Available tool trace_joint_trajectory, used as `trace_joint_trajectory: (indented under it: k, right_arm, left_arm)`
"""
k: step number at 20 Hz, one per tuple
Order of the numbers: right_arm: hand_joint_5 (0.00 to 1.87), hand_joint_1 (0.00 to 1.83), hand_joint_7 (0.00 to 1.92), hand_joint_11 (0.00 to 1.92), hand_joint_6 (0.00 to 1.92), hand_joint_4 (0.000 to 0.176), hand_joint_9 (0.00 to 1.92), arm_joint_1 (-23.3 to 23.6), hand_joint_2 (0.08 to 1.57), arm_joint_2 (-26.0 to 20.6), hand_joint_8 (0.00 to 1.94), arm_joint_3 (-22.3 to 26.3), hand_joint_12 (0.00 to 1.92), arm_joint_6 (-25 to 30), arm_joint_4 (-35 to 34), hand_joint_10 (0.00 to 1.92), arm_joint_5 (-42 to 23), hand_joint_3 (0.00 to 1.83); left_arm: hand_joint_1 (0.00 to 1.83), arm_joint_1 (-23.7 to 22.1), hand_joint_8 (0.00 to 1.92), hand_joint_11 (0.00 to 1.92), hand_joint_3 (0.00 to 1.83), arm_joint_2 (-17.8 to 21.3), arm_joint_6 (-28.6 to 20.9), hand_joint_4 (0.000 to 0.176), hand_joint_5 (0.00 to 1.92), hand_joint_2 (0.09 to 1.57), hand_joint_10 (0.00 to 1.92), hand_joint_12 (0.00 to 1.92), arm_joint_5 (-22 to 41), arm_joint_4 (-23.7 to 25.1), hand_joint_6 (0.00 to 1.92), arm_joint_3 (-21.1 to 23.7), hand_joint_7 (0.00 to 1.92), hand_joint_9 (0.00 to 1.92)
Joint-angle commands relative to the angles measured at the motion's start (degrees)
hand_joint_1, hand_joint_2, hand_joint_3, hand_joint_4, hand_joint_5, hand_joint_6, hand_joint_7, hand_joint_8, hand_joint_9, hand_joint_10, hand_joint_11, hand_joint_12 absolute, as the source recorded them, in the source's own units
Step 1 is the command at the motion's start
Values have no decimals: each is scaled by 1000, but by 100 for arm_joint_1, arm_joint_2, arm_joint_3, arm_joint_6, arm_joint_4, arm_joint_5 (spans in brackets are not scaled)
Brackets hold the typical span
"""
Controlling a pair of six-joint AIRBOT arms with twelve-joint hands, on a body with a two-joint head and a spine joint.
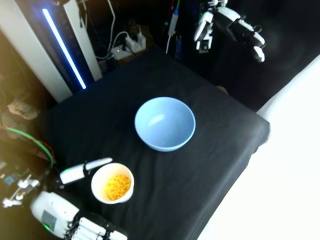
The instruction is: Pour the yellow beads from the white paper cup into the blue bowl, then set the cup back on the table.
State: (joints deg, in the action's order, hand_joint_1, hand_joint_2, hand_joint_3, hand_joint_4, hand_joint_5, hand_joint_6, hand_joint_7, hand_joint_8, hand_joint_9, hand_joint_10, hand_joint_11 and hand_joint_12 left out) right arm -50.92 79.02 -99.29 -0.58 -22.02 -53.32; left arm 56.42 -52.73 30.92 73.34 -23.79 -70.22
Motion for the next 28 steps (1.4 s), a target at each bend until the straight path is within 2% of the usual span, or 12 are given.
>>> trace_joint_trajectory:
  k: [1, 5, 11, 13, 15, 16, 19, 20, 21, 22, 23, 28]
  right_arm:
    - [29, 636, 0, 0, 9, 81, 0, 103, 691, -14, 0, -62, 0, 101, -33, 0, -722, 0]
    - [82, 616, 0, 0, 23, 113, 0, 207, 694, 49, 0, -115, 0, 162, 90, 0, -722, 2]
    - [132, 611, 0, 0, 9, 86, 0, 269, 688, 88, 0, -135, 0, 163, 119, 0, -714, 0]
    - [343, 641, 35, 0, 14, 75, 0, 273, 745, 90, 2, -138, 0, 204, 131, 0, -714, 6]
    - [892, 823, 499, 69, 40, 58, 213, 273, 895, 90, 27, -141, 39, 230, 141, 23, -714, 11]
    - [1054, 1000, 681, 94, 624, 152, 326, 273, 1023, 90, 7, -141, 98, 230, 141, 4, -715, 7]
    - [903, 981, 827, 33, 1087, 176, 438, 273, 1149, 86, 2, -145, 404, 230, 155, 18, -716, 0]
    - [873, 830, 847, 6, 415, 72, 486, 273, 1098, 85, 4, -146, 604, 230, 168, 21, -716, 0]
    - [922, 798, 771, 0, 148, 44, 415, 273, 1092, 85, 3, -155, 475, 230, 197, 11, -717, 0]
    - [983, 967, 763, 0, 770, 150, 385, 273, 1098, 85, 7, -159, 327, 230, 214, 5, -717, 6]
    - [965, 993, 828, 0, 951, 171, 469, 273, 1115, 85, 12, -160, 565, 230, 246, 11, -717, 0]
    - [1009, 1018, 884, 0, 918, 176, 519, 323, 1096, 58, 5, -162, 714, 305, 559, 8, -740, 0]
  left_arm:
    - [440, -38, 2, 0, 7, 13, -35, 136, 0, 857, 5, 388, 705, -89, 0, -44, 170, 152]
    - [435, -39, 1, 0, 3, 1, -35, 135, 0, 856, 2, 309, 705, -85, 0, -47, 156, 145]
    - [406, -46, 2, 0, 1, -4, -37, 141, 0, 855, 3, 263, 718, -74, 0, -48, 145, 136]
    - [407, -46, 1, 0, 0, -5, -37, 157, 0, 829, 1, 246, 717, -73, 0, -45, 150, 135]
    - [419, -45, 0, 0, 7, -11, -39, 144, 0, 869, 1, 257, 692, -73, 0, -45, 148, 138]
    - [420, -45, 0, 0, 6, -20, -39, 142, 0, 881, 1, 298, 692, -73, 0, -45, 148, 141]
    - [442, -43, 3, 0, 5, -32, -41, 175, 31, 888, 3, 349, 687, -74, 9, -45, 165, 152]
    - [428, -43, 2, 0, 4, -34, -41, 176, 37, 893, 4, 376, 685, -74, 6, -45, 169, 161]
    - [428, -43, 3, 0, 5, -41, -41, 176, 43, 897, 3, 381, 686, -74, 7, -47, 172, 162]
    - [436, -43, 1, 0, 3, -42, -41, 176, 36, 899, 1, 361, 683, -74, 2, -48, 168, 153]
    - [436, -43, 2, 0, 1, -43, -41, 176, 29, 898, 2, 336, 680, -73, 0, -48, 175, 156]
    - [470, -36, 4, 0, 0, -59, -40, 176, 50, 873, 4, 486, 660, -73, 2, -49, 252, 197]
